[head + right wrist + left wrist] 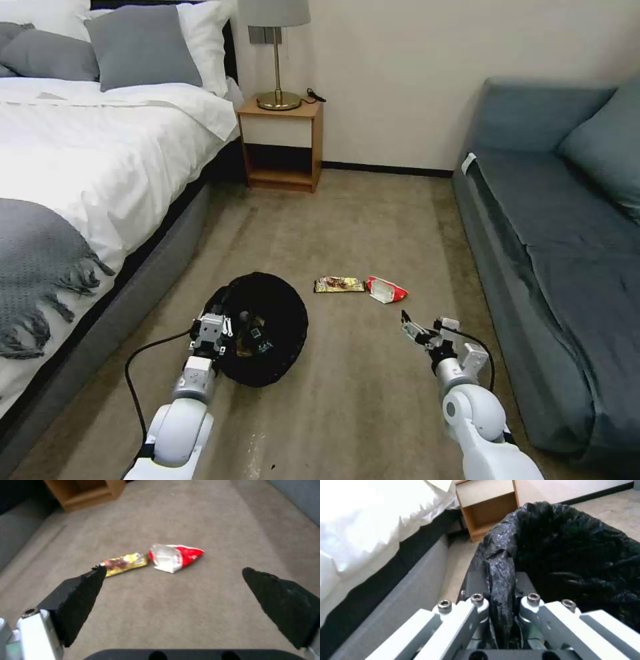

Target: Pick up the trash bin, then pick up the garbage on the floor and place it into the trash bin.

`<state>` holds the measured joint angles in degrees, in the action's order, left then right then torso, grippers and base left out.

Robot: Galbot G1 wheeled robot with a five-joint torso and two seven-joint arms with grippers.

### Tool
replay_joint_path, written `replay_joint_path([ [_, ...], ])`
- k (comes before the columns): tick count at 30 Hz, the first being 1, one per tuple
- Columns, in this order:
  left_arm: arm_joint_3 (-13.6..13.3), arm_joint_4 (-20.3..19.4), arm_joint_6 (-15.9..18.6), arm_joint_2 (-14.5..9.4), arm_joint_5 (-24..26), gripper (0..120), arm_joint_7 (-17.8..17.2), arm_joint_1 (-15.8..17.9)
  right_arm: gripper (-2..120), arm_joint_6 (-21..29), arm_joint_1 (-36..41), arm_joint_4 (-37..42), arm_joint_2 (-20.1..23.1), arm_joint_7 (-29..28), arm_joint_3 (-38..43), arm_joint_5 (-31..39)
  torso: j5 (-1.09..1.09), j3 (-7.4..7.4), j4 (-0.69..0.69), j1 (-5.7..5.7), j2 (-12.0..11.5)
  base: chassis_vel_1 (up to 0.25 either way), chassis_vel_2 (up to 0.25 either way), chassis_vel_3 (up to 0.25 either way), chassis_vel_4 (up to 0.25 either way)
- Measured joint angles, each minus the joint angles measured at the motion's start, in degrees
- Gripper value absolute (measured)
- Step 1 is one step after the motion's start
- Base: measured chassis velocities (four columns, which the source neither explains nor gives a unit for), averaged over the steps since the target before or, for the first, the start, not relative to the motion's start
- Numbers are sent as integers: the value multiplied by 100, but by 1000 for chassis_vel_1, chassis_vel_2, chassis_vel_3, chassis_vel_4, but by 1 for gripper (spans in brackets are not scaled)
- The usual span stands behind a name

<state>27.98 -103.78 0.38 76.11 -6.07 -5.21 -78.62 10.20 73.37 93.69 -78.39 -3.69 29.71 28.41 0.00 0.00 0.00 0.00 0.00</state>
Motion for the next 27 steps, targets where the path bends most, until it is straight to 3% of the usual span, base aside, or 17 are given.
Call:
replay_joint_path([
  [27, 83, -30, -74, -29, 38, 6, -47, -147, 100, -232, 286, -119, -22, 58, 182, -16, 0, 0, 0, 0, 0, 0, 0, 0, 0],
])
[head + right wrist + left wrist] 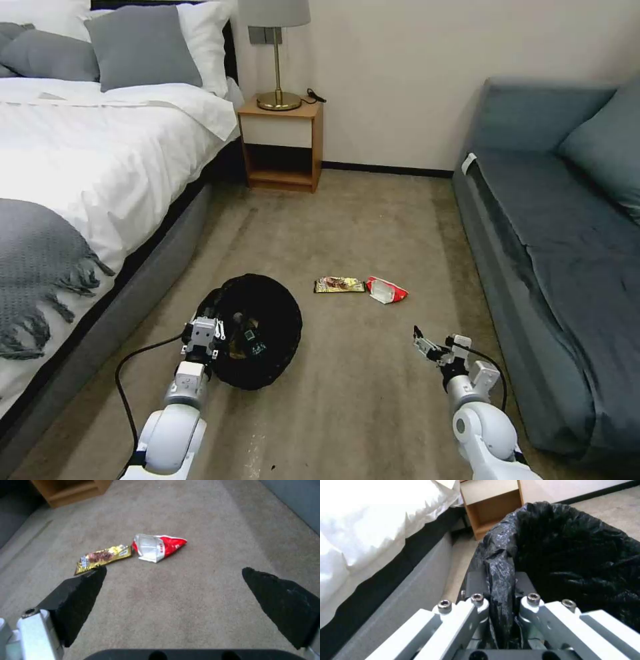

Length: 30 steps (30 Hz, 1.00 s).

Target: Pick up the trash bin, then pick up the garbage on the floor and place it into the trash bin.

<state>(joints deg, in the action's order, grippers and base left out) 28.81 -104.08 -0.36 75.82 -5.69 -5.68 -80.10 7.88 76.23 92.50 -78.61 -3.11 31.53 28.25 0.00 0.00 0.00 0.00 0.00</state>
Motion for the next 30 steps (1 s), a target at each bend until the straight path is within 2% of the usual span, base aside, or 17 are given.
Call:
replay_joint_path([
  [30, -16, 103, -83, 2, 0, 6, 2, 8, 100, -136, 41, -134, -62, 19, 33, -40, 0, 0, 0, 0, 0, -16, 18, 18, -16],
])
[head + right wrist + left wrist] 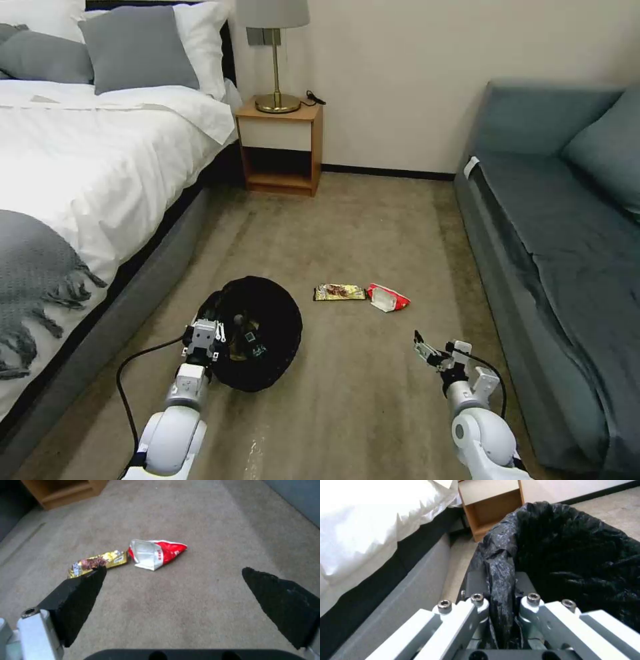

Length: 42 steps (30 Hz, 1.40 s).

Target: Pick up the trash bin, then pick up the garbage on the floor and place it into the trash bin.

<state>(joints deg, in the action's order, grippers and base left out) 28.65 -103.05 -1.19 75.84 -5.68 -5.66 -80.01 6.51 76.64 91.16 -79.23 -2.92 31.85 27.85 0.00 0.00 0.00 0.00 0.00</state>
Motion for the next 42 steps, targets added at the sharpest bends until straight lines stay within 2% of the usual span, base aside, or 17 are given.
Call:
replay_joint_path([
  [22, -2, 42, -8, 43, -26, 6, 8, 10, 100, -58, -6, -94, 7, 18, 13, 19, 0, 0, 0, 0, 0, -71, 64, 60, -58],
  [42, -7, 76, -55, -20, -9, 6, 37, 26, 100, -105, 66, -103, -35, 44, 59, -16, 0, 0, 0, 0, 0, -86, 84, 89, -81],
])
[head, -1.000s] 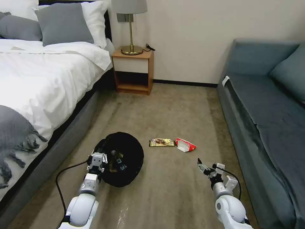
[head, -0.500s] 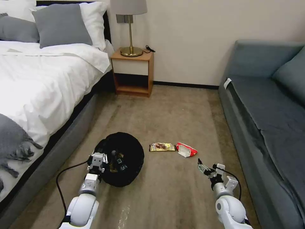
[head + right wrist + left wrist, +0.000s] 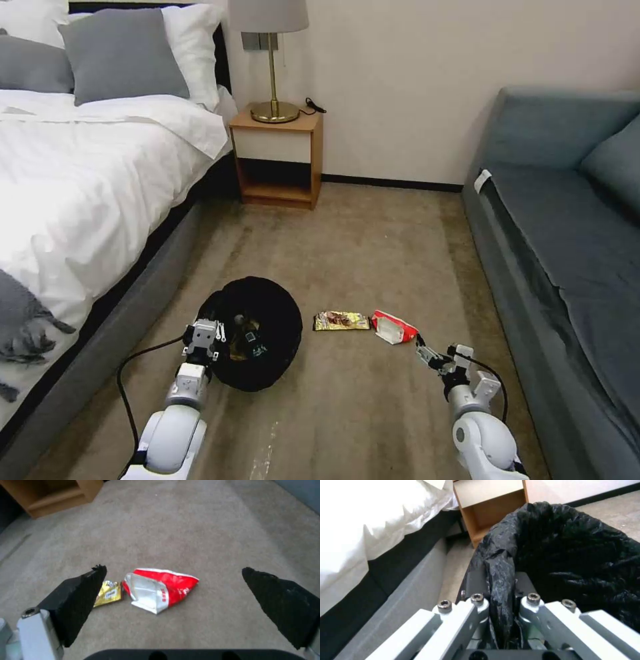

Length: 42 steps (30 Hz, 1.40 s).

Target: Pick up the trash bin, then pick up the garbage on the floor and place it into the trash bin.

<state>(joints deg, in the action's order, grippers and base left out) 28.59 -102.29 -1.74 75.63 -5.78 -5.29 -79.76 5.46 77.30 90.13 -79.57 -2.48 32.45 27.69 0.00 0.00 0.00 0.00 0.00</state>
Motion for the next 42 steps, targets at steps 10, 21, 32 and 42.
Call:
replay_joint_path([
  [10, -5, -10, -6, -43, 8, 6, 7, 1, 100, -12, 52, 11, -14, 6, 23, -18, 0, 0, 0, 0, 0, -89, 93, 83, -89],
  [21, -21, -26, -26, -82, 17, 6, 17, 1, 100, -29, 98, 35, -52, 9, 34, -61, 0, 0, 0, 0, 0, -87, 90, 94, -89],
  [32, -23, 43, -110, -106, 35, 6, 25, 14, 100, -69, 147, 36, -100, 25, 71, -130, 0, 0, 0, 0, 0, -90, 92, 99, -105],
  [42, -24, 51, -135, -133, 56, 6, 41, 9, 100, -102, 197, 77, -144, 63, 92, -181, 0, 0, 1, 0, 0, -99, 99, 94, -104],
])
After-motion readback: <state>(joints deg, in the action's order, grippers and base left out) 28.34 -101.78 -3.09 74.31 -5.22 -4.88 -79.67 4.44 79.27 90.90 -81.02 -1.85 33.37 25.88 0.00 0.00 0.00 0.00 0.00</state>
